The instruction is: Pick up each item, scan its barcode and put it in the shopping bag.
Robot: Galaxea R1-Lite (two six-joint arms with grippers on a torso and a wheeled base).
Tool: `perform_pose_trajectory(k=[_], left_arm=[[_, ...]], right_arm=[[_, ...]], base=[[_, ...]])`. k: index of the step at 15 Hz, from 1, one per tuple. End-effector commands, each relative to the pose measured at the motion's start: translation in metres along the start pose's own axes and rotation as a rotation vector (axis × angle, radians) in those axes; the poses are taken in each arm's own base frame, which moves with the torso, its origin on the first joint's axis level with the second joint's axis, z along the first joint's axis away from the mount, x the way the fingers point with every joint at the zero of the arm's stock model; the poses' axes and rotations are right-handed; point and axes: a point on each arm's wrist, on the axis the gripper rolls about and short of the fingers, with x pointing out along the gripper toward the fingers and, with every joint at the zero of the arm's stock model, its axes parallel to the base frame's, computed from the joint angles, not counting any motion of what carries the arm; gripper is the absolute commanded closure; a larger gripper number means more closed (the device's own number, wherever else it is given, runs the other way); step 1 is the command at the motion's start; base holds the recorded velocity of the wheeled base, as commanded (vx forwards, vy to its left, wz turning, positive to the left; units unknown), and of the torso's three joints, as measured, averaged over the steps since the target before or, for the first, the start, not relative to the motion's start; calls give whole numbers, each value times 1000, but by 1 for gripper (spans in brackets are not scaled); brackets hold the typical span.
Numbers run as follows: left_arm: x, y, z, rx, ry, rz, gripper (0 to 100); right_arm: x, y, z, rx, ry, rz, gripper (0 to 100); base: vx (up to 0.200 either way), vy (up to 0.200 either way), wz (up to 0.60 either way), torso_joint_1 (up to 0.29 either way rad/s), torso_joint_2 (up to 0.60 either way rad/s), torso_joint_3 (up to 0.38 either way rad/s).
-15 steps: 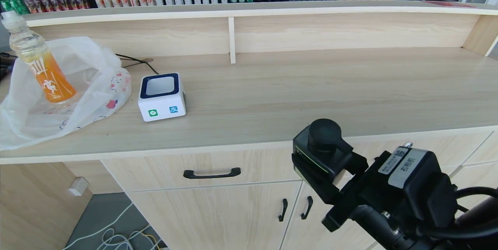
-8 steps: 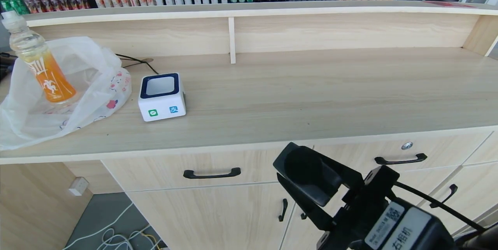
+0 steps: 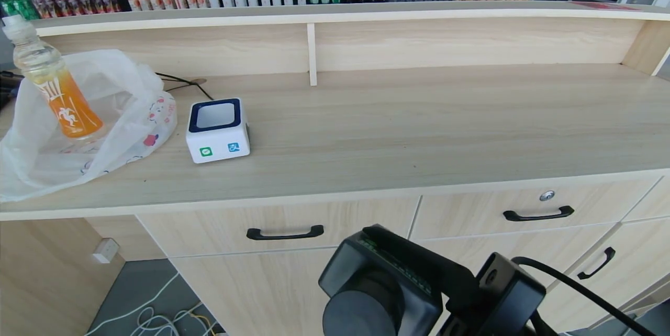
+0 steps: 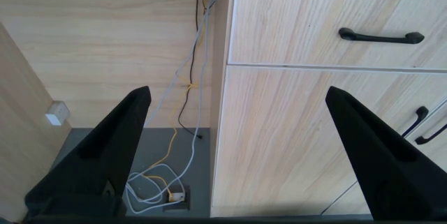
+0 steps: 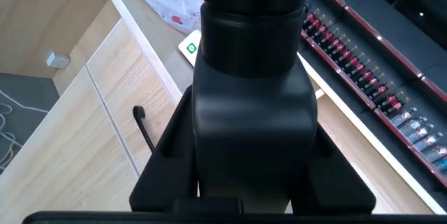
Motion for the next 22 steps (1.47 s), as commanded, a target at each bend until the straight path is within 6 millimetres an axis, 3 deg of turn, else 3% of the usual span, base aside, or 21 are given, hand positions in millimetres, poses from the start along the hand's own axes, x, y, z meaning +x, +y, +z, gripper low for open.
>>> perform_pose_trajectory(k=[1,10,22], left_arm=[[0,0,0,0,-1,0,0],[0,0,0,0,-1,0,0],[0,0,0,0,-1,1,0]], right_arm=[[1,6,-2,-12,0,26,100],[7,7,-2,-94,-70,56,100],[30,-6,1,-557,-124,-36,100]], base=[[0,0,0,0,0,0],[0,0,0,0,0,0],[0,0,0,0,0,0]])
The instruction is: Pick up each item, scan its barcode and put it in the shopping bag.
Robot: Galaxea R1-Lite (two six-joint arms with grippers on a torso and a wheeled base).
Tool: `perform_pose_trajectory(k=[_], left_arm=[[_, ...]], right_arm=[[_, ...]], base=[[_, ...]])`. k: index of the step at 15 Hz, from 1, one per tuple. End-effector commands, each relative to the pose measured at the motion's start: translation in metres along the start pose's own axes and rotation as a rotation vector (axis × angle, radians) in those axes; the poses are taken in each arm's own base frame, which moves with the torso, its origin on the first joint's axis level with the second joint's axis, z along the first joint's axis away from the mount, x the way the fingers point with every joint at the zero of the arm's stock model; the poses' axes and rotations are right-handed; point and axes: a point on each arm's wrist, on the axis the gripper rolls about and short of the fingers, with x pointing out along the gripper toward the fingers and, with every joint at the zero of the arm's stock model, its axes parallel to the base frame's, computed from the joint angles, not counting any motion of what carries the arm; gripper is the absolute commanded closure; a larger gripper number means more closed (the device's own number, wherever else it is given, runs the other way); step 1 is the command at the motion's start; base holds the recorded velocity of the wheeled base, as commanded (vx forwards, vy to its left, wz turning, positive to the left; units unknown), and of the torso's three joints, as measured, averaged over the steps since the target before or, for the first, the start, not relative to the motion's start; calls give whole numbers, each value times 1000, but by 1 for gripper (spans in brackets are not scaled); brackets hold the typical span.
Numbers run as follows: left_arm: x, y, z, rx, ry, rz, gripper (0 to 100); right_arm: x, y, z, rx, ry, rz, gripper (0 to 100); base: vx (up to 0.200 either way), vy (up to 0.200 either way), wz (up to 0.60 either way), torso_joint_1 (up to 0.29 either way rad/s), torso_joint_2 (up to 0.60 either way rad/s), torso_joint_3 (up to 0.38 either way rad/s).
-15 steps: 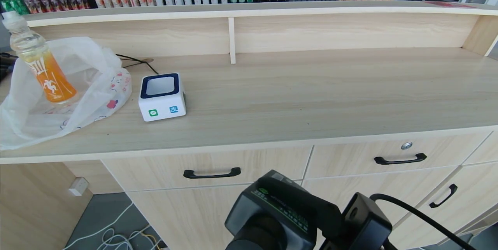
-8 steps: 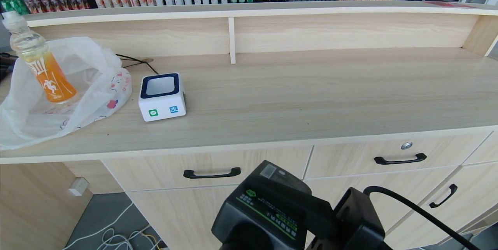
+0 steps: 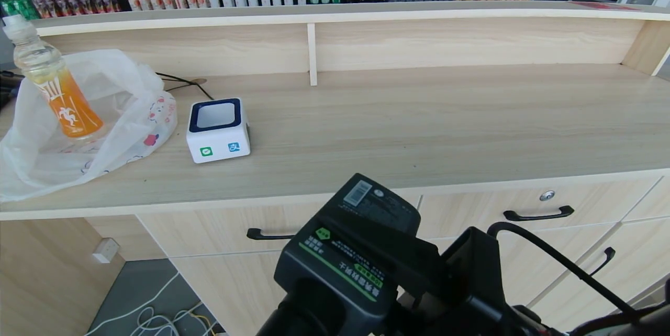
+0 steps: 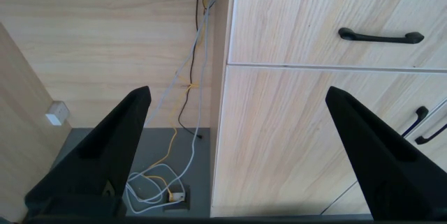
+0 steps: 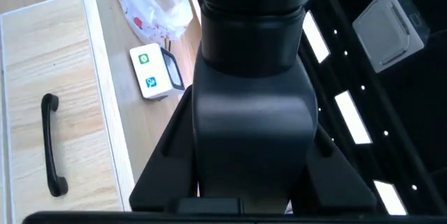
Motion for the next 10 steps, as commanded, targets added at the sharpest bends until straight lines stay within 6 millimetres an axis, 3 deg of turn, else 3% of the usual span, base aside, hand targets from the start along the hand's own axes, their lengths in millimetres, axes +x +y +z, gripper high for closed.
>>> perform_pose_trajectory(k=[1,10], left_arm=[[0,0,0,0,-1,0,0],[0,0,0,0,-1,0,0]], right_arm=[[3,-2,0,-27,0,-14,100],[7,-12,6,-190,-21,-61,100]], base=[[0,0,0,0,0,0],[0,0,0,0,0,0]])
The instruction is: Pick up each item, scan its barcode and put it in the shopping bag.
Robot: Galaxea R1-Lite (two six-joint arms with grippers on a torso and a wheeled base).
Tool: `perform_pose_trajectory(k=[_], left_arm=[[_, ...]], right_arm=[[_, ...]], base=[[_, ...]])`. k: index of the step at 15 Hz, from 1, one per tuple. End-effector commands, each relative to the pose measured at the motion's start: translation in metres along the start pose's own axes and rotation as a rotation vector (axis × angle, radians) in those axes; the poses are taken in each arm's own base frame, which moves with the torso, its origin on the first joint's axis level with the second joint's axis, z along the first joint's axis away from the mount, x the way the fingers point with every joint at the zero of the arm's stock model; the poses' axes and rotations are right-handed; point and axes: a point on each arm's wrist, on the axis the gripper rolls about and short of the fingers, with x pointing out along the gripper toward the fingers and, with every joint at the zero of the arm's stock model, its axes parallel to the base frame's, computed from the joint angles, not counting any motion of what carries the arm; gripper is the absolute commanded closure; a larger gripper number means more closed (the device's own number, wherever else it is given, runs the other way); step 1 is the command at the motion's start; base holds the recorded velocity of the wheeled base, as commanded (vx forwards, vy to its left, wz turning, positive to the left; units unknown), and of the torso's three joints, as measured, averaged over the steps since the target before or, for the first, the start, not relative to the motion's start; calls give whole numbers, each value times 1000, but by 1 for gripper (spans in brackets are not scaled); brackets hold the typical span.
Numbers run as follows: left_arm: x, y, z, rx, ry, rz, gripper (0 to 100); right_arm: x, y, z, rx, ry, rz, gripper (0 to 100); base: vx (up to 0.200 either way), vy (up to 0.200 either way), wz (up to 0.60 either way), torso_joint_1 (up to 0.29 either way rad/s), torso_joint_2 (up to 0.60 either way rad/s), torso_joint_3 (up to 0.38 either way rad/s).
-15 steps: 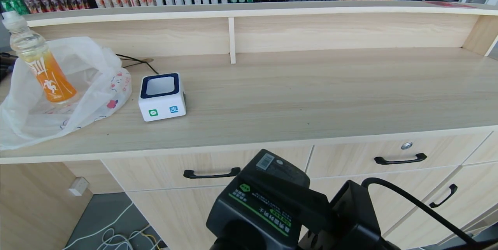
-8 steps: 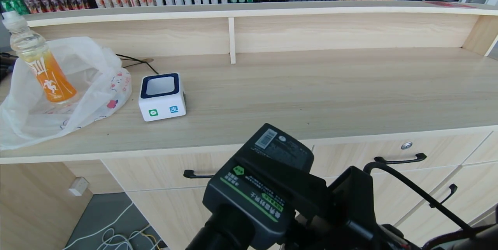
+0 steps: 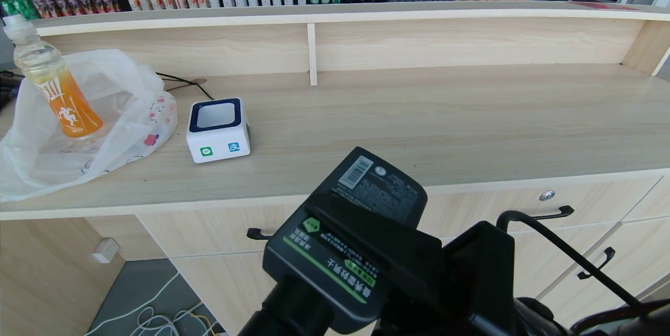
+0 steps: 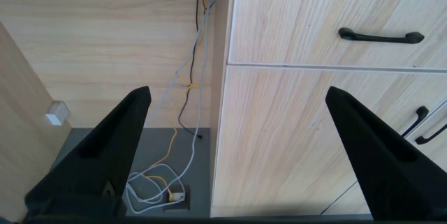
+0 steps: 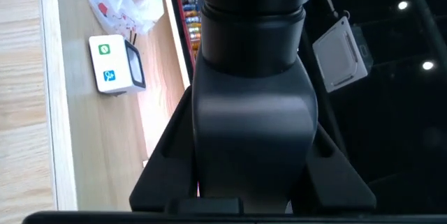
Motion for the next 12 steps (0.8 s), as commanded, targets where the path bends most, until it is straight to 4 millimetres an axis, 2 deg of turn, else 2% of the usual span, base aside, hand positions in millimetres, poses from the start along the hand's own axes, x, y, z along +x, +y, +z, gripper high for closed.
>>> perform_pose_trajectory(k=[1,12], left_arm=[[0,0,0,0,-1,1,0],[0,0,0,0,-1,0,0]], right_arm=[[0,-3,1,-11,-8,-14,100],[-2,-10,1,-74,-12,-34,100]], base=[[0,0,0,0,0,0],[0,0,0,0,0,0]])
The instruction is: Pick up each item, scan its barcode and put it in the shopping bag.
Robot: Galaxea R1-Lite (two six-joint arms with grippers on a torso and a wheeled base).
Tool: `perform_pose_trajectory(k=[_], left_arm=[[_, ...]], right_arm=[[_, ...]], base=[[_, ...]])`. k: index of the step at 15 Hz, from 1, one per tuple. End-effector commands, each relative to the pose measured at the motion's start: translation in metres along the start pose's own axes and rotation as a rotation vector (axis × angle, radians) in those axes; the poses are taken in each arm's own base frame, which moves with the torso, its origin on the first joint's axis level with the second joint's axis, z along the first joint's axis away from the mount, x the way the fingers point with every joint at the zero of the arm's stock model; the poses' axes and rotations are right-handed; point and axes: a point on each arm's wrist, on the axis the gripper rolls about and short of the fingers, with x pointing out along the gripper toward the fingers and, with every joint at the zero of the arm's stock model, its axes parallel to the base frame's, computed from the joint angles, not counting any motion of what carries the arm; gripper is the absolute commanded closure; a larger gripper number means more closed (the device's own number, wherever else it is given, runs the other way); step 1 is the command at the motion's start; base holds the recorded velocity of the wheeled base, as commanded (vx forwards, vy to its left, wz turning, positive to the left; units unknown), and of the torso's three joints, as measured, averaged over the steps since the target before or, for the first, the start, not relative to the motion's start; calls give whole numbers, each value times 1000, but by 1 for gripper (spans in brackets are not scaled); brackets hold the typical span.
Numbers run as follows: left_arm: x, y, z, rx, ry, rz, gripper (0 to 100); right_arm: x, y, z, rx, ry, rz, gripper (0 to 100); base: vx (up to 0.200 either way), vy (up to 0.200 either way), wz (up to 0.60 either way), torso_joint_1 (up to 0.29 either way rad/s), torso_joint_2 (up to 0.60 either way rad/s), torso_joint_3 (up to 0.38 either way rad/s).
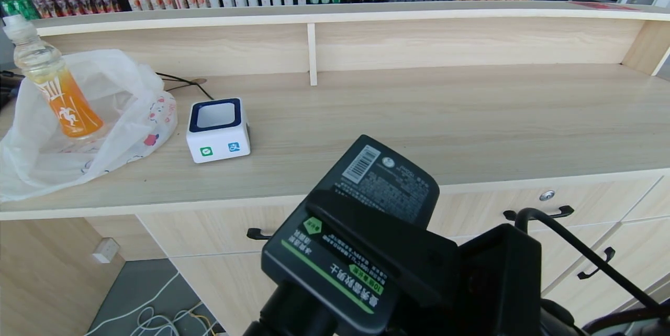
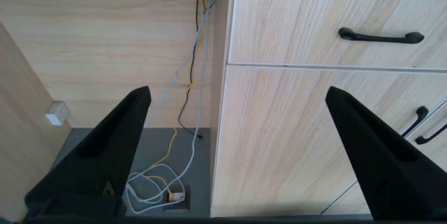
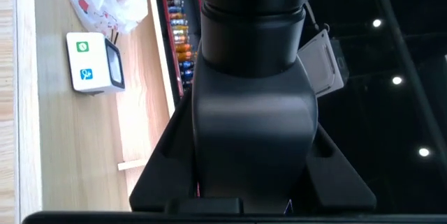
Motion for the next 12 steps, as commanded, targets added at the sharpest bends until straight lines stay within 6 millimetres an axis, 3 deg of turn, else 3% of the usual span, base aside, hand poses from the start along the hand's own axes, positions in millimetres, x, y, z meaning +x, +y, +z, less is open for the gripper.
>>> perform_pose_trajectory(k=[1,8,10,12], left_arm=[[0,0,0,0,-1,1,0],[0,0,0,0,-1,0,0],[0,0,0,0,-1,0,0],[0,0,0,0,-1,0,0]], right_arm=[[-1,-2,-1,-1,3,-7,100],[-1,-2,-1,2,1,-6,100],[0,3,1,95,-2,12,100],[8,23,8,343,-5,66,100]], base=[[0,0,0,0,0,0],[0,0,0,0,0,0],[0,0,0,0,0,0],[0,0,0,0,0,0]])
